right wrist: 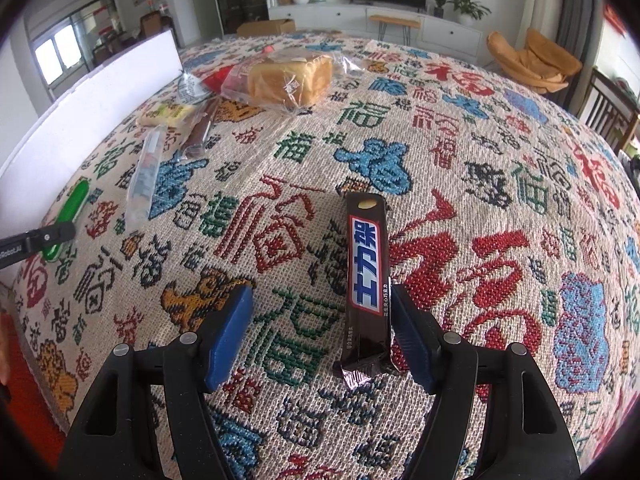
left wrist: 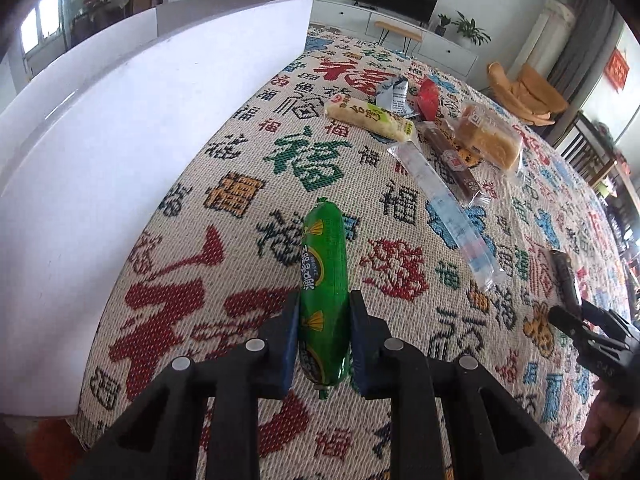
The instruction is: Organize snacks
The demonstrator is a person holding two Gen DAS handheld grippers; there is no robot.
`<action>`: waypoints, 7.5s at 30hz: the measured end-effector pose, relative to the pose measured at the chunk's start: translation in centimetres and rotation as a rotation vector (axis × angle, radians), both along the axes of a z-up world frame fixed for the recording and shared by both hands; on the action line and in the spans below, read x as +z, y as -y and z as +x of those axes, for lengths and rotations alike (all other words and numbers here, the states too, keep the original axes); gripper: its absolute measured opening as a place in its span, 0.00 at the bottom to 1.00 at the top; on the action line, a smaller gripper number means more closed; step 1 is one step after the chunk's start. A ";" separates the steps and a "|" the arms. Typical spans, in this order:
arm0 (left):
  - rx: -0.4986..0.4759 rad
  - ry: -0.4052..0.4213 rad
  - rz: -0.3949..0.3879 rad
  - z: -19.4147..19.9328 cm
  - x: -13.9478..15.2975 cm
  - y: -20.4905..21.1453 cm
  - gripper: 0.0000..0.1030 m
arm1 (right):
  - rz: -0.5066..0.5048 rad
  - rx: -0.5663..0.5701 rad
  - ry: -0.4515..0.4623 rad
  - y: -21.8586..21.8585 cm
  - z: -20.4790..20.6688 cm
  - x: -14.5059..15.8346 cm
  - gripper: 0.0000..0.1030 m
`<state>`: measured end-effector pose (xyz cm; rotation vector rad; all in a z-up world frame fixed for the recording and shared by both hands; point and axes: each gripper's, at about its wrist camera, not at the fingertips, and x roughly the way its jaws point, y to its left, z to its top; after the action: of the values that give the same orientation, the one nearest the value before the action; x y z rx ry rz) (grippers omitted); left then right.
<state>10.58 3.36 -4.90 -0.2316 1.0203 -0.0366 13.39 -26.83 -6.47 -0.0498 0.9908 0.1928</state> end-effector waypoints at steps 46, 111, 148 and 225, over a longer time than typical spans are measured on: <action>0.444 0.181 -0.071 -3.5 7.1 -24.5 0.70 | 0.666 0.440 -0.107 -33.8 7.1 12.2 0.53; -0.032 0.023 0.035 -2.9 -0.9 1.1 0.99 | -0.024 -0.128 0.118 1.0 -1.8 -0.4 0.74; 0.041 0.045 -0.090 -2.7 -1.4 -1.0 0.99 | -0.113 0.294 -0.083 -14.5 12.2 1.1 0.18; 0.039 0.045 -0.105 -2.8 -1.5 -1.2 0.99 | -0.025 0.026 0.119 -0.8 -2.8 -0.7 0.69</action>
<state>7.76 4.59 -6.43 -0.3450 0.9697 -0.0598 10.58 -26.00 -7.16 -0.0959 0.8747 0.1991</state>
